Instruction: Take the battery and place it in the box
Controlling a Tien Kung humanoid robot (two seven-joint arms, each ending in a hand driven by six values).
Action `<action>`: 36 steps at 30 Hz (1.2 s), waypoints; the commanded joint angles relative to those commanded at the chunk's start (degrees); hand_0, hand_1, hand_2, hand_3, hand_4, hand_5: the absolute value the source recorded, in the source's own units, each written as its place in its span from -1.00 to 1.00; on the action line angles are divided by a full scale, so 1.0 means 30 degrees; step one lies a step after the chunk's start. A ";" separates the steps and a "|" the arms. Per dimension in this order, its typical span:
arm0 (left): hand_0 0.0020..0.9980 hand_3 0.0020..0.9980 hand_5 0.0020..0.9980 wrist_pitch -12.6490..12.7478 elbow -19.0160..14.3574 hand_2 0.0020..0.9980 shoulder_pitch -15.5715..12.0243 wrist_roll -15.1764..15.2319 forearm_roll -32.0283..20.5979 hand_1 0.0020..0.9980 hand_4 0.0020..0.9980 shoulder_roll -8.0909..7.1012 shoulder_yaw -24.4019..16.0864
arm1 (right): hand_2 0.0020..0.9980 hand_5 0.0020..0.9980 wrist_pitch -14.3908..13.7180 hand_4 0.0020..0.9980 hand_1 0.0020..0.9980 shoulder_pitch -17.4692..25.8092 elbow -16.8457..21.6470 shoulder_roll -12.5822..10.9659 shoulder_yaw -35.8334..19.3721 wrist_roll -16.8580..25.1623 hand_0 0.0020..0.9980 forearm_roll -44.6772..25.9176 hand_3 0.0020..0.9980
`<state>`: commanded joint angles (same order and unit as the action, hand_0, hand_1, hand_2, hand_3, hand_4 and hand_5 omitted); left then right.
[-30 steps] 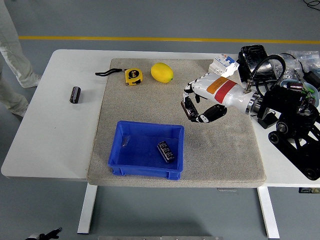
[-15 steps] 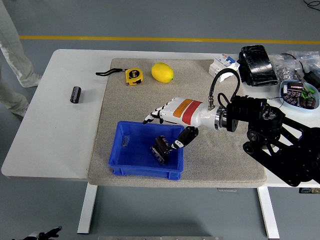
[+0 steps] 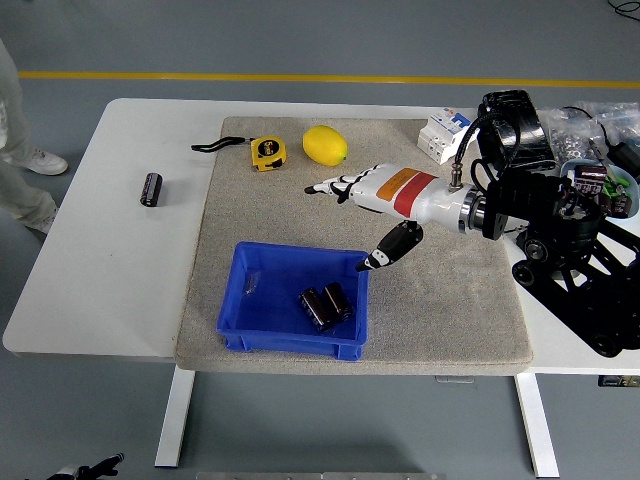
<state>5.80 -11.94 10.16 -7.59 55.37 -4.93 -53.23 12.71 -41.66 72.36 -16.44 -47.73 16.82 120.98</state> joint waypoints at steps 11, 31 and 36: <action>0.60 0.26 0.22 0.0054 0.0097 0.61 -0.0008 0.0156 -0.0040 0.56 0.45 0.0116 -0.0043 | 0.74 -0.41 -0.1657 1.00 0.48 0.1950 -0.2572 -0.1130 -0.5356 0.0203 0.45 -0.4162 0.81; 0.61 0.26 0.22 -0.0108 0.0376 0.61 0.0115 0.0551 0.0505 0.55 0.44 0.0329 -0.0264 | 0.73 0.66 -0.2497 1.00 0.59 0.9432 0.0477 -0.0410 -1.3672 -0.2448 0.65 -2.0264 0.82; 0.61 0.26 0.22 -0.0111 0.0401 0.61 0.0086 0.0578 0.0583 0.55 0.44 0.0339 -0.0348 | 0.73 0.64 -0.2419 1.00 0.61 1.1263 0.1262 -0.0305 -1.4443 -0.2490 0.67 -2.4149 0.82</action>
<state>5.47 -10.73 10.41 -5.85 57.12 -3.91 -54.27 5.46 -7.87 76.15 -17.35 -91.06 9.35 48.54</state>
